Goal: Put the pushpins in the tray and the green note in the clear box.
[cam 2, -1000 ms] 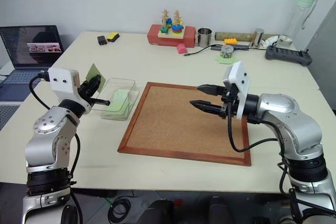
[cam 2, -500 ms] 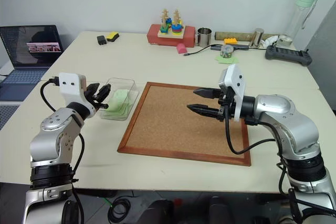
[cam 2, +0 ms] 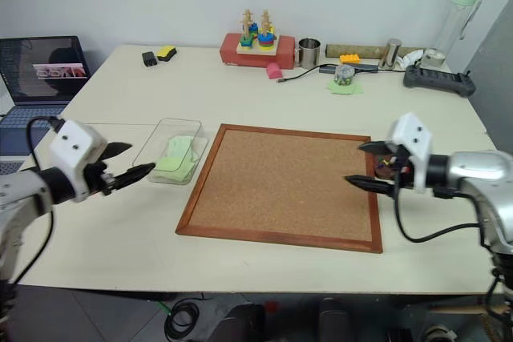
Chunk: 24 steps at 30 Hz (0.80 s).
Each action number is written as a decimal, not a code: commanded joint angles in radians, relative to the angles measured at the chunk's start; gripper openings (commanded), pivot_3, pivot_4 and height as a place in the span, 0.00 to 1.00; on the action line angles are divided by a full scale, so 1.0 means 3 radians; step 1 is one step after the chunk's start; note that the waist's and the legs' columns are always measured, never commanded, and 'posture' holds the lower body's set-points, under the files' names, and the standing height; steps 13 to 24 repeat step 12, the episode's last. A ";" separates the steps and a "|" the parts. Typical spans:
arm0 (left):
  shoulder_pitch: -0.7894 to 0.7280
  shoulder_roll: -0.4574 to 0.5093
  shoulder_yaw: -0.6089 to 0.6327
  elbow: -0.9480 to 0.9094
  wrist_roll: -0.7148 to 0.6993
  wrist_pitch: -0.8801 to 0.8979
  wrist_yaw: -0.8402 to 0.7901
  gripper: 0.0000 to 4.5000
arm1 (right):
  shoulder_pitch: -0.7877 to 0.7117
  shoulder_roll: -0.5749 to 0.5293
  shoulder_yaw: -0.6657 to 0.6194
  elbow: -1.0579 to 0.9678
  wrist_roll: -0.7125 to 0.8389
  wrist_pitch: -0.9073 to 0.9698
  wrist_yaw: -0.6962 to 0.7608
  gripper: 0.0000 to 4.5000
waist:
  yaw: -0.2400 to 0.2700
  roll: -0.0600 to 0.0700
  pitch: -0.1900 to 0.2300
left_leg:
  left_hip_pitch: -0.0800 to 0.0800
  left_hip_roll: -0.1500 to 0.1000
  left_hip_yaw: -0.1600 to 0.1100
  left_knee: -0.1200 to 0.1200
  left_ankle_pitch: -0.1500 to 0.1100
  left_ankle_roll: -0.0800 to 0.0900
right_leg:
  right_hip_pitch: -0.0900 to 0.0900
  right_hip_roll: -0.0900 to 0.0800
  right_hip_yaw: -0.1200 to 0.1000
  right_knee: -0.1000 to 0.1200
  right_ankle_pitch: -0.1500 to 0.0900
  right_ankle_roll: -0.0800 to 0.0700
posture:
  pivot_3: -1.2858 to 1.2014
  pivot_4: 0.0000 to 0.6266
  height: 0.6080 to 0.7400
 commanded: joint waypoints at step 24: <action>0.0205 0.0336 0.0439 0.0629 -0.0027 -0.0442 -0.0754 0.73 | 0.0268 -0.0532 -0.0411 0.0625 -0.0239 -0.0400 0.0435 0.99 | -0.0003 0.0002 0.0001 | 0.0003 0.0014 0.0017 0.0001 0.0000 0.0000 | -0.0001 0.0005 -0.0003 0.0002 0.0000 -0.0009 | 0.52 0.24 1.00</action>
